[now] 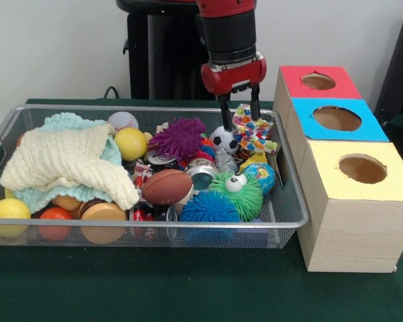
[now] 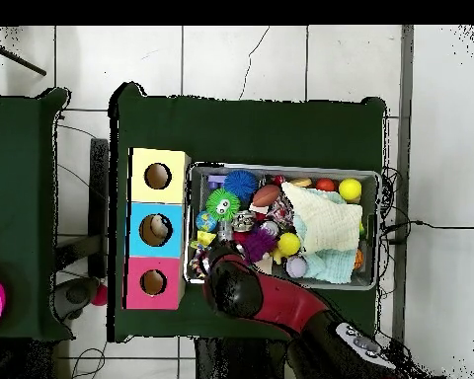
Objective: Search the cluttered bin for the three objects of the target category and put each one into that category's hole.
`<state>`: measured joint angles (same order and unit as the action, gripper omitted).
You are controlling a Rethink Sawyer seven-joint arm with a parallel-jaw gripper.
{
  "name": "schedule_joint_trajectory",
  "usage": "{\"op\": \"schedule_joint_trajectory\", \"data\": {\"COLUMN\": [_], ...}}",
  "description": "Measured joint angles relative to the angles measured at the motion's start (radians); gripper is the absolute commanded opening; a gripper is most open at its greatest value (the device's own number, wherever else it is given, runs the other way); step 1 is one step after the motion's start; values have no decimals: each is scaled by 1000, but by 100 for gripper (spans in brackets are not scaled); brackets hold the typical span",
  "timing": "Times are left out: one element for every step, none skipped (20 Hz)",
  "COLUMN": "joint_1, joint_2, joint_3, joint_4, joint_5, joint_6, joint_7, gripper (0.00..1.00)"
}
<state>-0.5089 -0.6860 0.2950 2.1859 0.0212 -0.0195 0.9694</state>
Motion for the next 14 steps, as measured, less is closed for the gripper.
{"op": "schedule_joint_trajectory", "data": {"joint_1": [4,10,18,26,35,40,45,63,71,77,93,102,108,114], "joint_2": [0,-1,-1,0,0,1,1,3,5,6,9,11,11,12], "joint_3": [-5,-13,-23,-33,-43,-49,-55,-77,-86,-93,-112,-123,-130,-136], "joint_4": [-2,-5,-10,-14,-21,-24,-29,-45,-51,-56,-68,-75,-79,-83], "joint_5": [-2,-5,-8,-12,-17,-20,-23,-34,-38,-41,-48,-52,-56,-59], "joint_6": [0,0,0,0,0,0,0,0,0,0,0,0,0,0], "joint_7": [0,0,0,0,0,0,0,0,0,0,0,0,0,0], "gripper": [100,100,100,100,100,100,100,100,100,100,100,100,100,100]}}
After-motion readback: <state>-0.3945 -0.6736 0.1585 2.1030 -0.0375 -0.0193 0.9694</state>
